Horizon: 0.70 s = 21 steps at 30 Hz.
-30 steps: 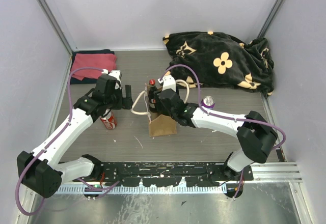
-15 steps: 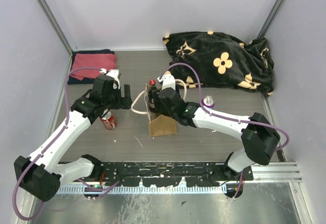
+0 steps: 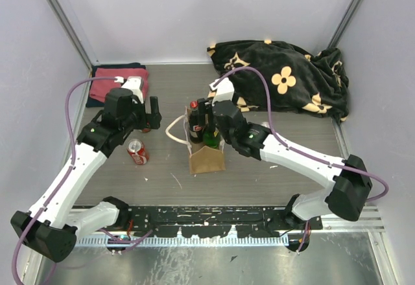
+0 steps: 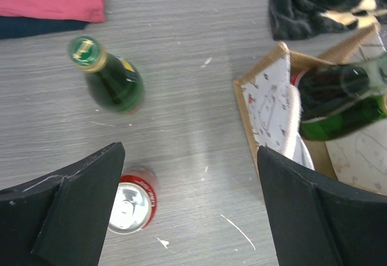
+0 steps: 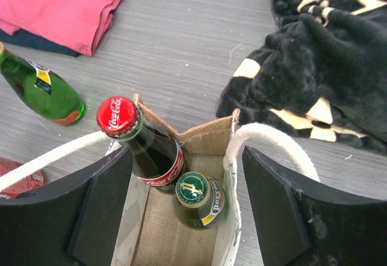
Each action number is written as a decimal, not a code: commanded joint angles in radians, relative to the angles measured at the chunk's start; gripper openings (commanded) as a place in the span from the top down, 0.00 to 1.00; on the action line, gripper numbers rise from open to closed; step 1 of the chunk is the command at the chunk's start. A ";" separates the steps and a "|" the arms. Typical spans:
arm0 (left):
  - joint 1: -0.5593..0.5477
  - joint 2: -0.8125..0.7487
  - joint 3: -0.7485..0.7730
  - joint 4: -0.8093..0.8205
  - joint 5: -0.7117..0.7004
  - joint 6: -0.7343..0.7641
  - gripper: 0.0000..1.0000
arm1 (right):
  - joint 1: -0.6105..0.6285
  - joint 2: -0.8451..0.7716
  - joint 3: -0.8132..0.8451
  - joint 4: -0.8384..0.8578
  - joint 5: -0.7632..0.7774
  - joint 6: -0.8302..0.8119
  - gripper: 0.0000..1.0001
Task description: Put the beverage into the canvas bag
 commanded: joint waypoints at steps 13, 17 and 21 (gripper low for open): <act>0.215 0.067 -0.144 0.367 0.010 0.179 0.02 | 0.000 -0.208 0.003 -0.035 0.142 -0.067 0.14; 0.215 0.108 -0.185 0.500 -0.017 0.194 0.02 | 0.000 -0.234 -0.030 -0.045 0.149 -0.052 0.14; 0.215 0.154 -0.229 0.615 -0.024 0.194 0.01 | -0.002 -0.250 -0.050 -0.049 0.157 -0.050 0.14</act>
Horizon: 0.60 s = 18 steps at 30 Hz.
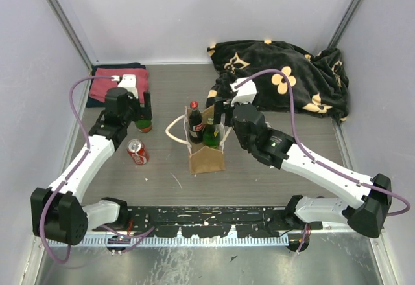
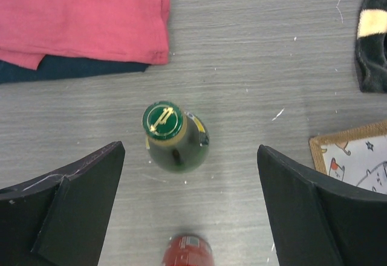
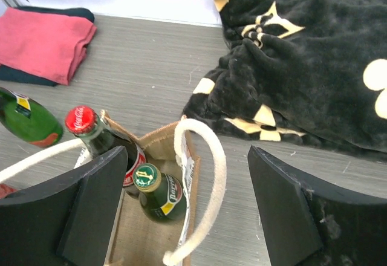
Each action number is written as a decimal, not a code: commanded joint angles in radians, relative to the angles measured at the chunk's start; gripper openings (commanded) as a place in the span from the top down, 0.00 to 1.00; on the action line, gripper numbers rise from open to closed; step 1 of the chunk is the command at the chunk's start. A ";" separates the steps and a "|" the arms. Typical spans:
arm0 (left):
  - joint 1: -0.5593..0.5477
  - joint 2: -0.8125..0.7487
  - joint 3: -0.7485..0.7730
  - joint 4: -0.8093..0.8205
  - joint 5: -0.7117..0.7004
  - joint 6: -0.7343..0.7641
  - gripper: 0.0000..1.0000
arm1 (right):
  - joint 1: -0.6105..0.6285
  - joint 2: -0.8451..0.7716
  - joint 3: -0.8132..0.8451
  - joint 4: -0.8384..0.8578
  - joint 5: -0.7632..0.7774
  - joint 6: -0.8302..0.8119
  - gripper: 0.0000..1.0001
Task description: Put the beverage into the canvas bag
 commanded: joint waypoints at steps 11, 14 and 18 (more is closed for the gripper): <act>0.005 0.156 -0.125 0.393 -0.070 0.009 0.09 | -0.034 -0.065 -0.052 0.005 0.024 0.016 0.14; 0.008 0.177 -0.140 0.419 -0.084 -0.003 0.22 | -0.041 -0.070 -0.063 0.006 0.018 0.020 0.14; 0.010 0.192 -0.143 0.426 -0.091 -0.022 0.56 | -0.048 -0.078 -0.074 0.004 0.015 0.024 0.14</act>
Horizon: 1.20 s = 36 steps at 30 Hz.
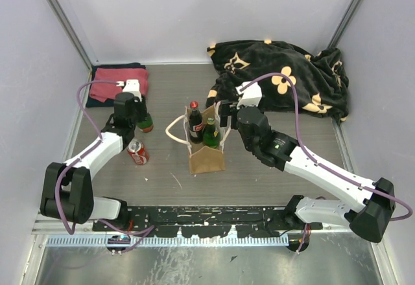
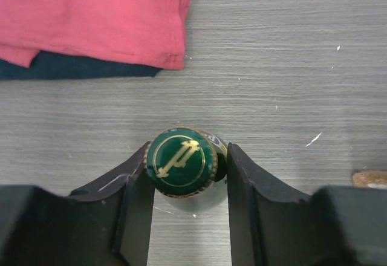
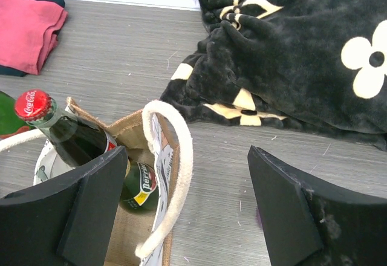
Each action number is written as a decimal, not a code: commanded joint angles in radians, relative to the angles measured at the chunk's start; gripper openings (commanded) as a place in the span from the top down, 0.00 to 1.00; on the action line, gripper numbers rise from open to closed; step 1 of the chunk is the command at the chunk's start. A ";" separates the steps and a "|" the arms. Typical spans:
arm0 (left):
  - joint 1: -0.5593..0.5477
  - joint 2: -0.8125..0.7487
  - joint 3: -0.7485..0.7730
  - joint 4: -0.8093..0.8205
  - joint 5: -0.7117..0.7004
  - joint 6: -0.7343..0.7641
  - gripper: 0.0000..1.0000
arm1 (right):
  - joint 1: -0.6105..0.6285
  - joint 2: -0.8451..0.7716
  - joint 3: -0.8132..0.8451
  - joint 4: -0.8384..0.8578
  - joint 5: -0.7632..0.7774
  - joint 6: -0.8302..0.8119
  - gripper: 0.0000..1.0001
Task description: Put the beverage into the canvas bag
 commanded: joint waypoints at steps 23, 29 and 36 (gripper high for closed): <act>0.006 -0.276 0.395 -0.403 0.292 -0.053 1.00 | -0.016 -0.079 -0.020 0.005 0.013 0.038 0.00; -0.033 -0.313 0.536 -0.506 0.461 -0.127 1.00 | -0.016 -0.097 -0.033 -0.016 0.016 0.055 0.00; -0.231 -0.313 0.608 -0.526 0.469 -0.167 1.00 | -0.015 -0.112 -0.039 -0.030 0.022 0.061 0.00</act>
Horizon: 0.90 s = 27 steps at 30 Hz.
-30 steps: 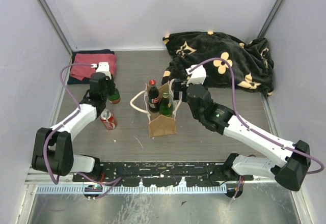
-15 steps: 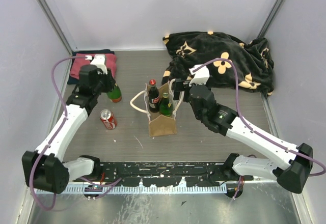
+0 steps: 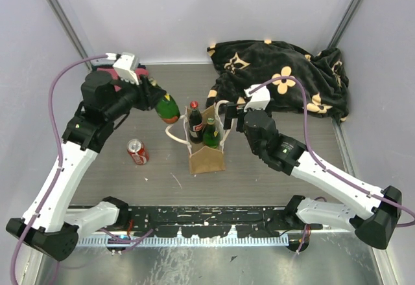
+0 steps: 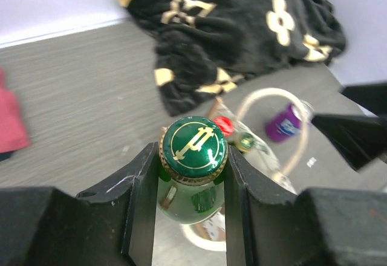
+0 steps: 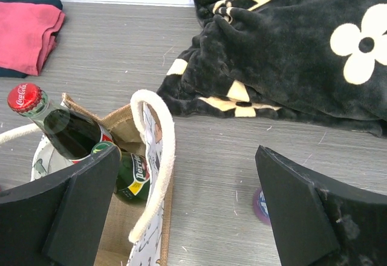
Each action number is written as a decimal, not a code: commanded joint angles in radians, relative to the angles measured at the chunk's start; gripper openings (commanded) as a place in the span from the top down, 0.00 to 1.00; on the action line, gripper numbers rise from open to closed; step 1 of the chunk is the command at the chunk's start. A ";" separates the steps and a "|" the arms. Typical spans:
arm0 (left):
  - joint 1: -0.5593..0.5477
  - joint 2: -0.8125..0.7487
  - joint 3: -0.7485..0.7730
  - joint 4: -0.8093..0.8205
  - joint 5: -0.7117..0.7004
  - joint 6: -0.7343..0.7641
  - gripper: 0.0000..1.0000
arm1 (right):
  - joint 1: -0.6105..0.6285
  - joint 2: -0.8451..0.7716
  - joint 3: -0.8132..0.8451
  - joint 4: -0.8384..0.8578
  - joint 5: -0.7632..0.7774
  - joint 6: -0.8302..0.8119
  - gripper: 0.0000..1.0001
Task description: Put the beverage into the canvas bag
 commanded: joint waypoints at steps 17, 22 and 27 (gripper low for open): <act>-0.280 0.101 0.063 0.155 0.018 -0.012 1.00 | -0.004 -0.046 -0.032 0.006 0.027 0.036 0.00; -0.300 0.126 0.042 0.183 0.002 0.012 1.00 | -0.003 -0.038 -0.041 0.018 0.023 0.043 0.00; -0.305 0.142 -0.036 0.247 -0.017 0.036 1.00 | -0.002 -0.031 -0.046 0.026 0.014 0.053 0.00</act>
